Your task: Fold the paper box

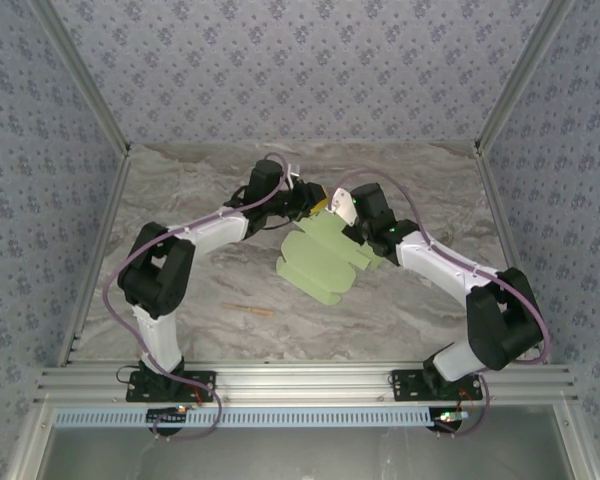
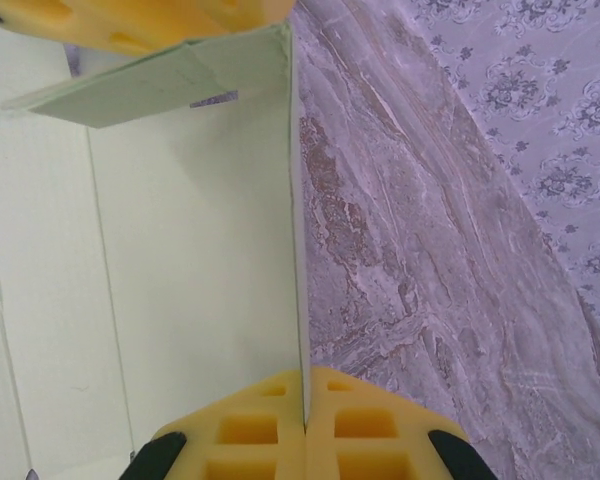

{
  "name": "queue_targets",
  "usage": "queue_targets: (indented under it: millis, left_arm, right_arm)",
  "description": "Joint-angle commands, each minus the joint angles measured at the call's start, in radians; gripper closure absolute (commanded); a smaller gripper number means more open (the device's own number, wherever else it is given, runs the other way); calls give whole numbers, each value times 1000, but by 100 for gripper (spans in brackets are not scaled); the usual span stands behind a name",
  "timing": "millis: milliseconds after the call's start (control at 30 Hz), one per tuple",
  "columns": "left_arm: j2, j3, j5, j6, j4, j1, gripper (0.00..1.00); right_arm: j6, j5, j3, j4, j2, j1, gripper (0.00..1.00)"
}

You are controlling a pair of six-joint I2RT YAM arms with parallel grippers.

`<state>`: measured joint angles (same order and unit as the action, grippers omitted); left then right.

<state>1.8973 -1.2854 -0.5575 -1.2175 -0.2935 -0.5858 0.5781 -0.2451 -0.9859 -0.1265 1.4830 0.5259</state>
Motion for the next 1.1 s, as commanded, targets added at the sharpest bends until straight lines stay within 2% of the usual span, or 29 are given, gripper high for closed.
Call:
queue_targets:
  millis: [0, 300, 533, 700, 867, 967, 1067]
  left_arm:
    - [26, -2, -33, -2, -25, -29, 80]
    - [45, -3, -29, -28, -61, -35, 82]
    - [3, 35, -12, 20, -44, -2, 75]
    - [-120, 111, 11, 225, 66, 39, 62]
    - [-252, 245, 57, 482, 160, 42, 54]
    - [-262, 321, 102, 611, 132, 39, 51]
    - [-212, 347, 79, 691, 38, 36, 51]
  right_arm:
    - [-48, 38, -41, 23, 5, -1, 98]
    - [-79, 65, -51, 31, 22, 11, 98]
    - [-2, 1, -31, -7, 5, -12, 99]
    - [68, 48, -38, -100, -38, -62, 99]
    - [77, 112, -86, -224, -44, -95, 99]
    - [59, 178, -108, -266, -43, -117, 99]
    - [48, 244, -137, -310, -31, -135, 99]
